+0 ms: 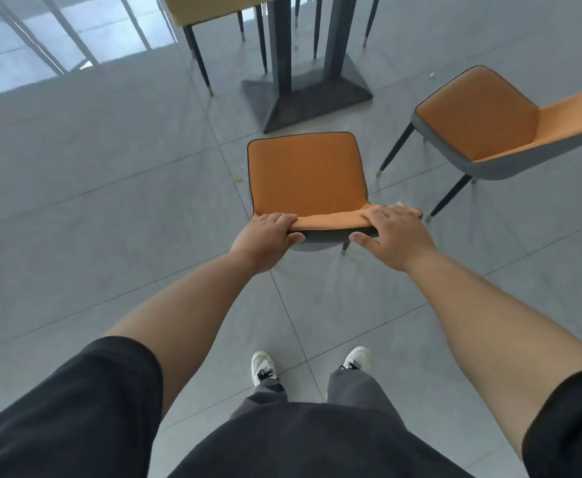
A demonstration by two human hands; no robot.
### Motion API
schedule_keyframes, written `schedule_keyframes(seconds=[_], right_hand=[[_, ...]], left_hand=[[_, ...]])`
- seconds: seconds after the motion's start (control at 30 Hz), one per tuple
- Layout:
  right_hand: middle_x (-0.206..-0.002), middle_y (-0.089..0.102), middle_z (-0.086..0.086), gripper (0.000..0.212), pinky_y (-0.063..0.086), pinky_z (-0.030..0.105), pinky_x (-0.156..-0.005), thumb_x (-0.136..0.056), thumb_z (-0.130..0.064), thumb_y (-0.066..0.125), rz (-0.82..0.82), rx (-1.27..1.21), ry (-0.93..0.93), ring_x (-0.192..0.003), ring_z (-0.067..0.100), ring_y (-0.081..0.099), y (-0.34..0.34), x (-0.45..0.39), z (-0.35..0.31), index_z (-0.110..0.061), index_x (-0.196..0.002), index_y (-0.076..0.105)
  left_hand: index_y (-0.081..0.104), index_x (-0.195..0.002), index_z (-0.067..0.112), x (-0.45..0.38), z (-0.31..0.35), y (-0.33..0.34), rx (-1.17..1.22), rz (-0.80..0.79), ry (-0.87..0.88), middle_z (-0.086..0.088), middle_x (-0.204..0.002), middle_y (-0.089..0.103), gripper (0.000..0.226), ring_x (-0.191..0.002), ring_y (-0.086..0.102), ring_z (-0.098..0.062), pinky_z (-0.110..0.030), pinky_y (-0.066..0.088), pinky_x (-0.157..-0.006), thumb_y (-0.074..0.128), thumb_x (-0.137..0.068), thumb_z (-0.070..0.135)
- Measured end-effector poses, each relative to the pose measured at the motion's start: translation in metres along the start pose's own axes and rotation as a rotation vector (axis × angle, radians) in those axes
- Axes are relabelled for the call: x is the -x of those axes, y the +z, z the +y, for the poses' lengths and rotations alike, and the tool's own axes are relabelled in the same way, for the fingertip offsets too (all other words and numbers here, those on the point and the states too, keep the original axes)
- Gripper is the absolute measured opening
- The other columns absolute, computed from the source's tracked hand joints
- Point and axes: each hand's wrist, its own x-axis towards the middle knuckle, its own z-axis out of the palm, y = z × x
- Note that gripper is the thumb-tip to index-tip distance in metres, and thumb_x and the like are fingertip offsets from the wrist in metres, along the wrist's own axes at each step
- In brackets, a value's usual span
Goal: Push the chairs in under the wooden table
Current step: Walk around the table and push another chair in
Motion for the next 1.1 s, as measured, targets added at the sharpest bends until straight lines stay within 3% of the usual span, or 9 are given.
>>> schedule_keyframes(seconds=[0.27,0.6,0.77,0.93,1.1], right_hand=[[-0.122,0.061,0.003,0.074,0.026,0.050,-0.108,-0.086,-0.077,0.021,-0.029,0.025,-0.118,-0.113,0.030,0.053,-0.013,-0.013,0.067,-0.021,-0.121,0.055],[-0.120,0.061,0.005,0.075,0.031,0.047,-0.104,-0.083,-0.076,0.028,-0.120,-0.001,-0.305,-0.112,0.029,0.052,-0.042,-0.049,0.145,-0.017,-0.121,0.055],[-0.115,0.064,0.005,0.070,0.036,0.046,-0.099,-0.084,-0.072,0.031,-0.089,0.004,-0.359,-0.108,0.029,0.055,-0.045,-0.057,0.150,-0.016,-0.115,0.059],[-0.115,0.064,0.006,0.061,0.032,0.044,-0.101,-0.087,-0.066,0.042,-0.053,0.005,-0.387,-0.110,0.029,0.054,-0.043,-0.078,0.156,-0.014,-0.112,0.060],[-0.121,0.062,0.005,0.064,0.025,0.044,-0.109,-0.087,-0.068,0.038,-0.101,0.003,-0.391,-0.116,0.028,0.051,-0.053,-0.129,0.156,-0.015,-0.118,0.058]], left_hand=[[0.043,-0.139,0.021,-0.017,0.056,0.016,0.035,0.045,-0.106,-0.002,-0.138,0.052,0.055,-0.124,0.047,-0.026,-0.041,0.036,-0.103,0.031,-0.098,0.056],[0.040,-0.142,0.020,-0.048,0.137,0.038,0.093,0.128,-0.378,-0.001,-0.146,0.044,0.053,-0.132,0.037,-0.026,-0.042,0.027,-0.110,0.034,-0.099,0.051],[0.038,-0.142,0.024,-0.057,0.137,0.037,0.110,0.094,-0.431,-0.001,-0.148,0.042,0.051,-0.133,0.037,-0.027,-0.044,0.027,-0.110,0.033,-0.099,0.051],[0.040,-0.140,0.025,-0.074,0.128,0.033,0.096,0.118,-0.416,0.002,-0.145,0.044,0.050,-0.130,0.039,-0.026,-0.042,0.029,-0.108,0.033,-0.098,0.052],[0.041,-0.140,0.024,-0.111,0.108,0.011,0.126,0.142,-0.424,0.000,-0.145,0.045,0.048,-0.130,0.039,-0.026,-0.040,0.028,-0.109,0.036,-0.099,0.049]])
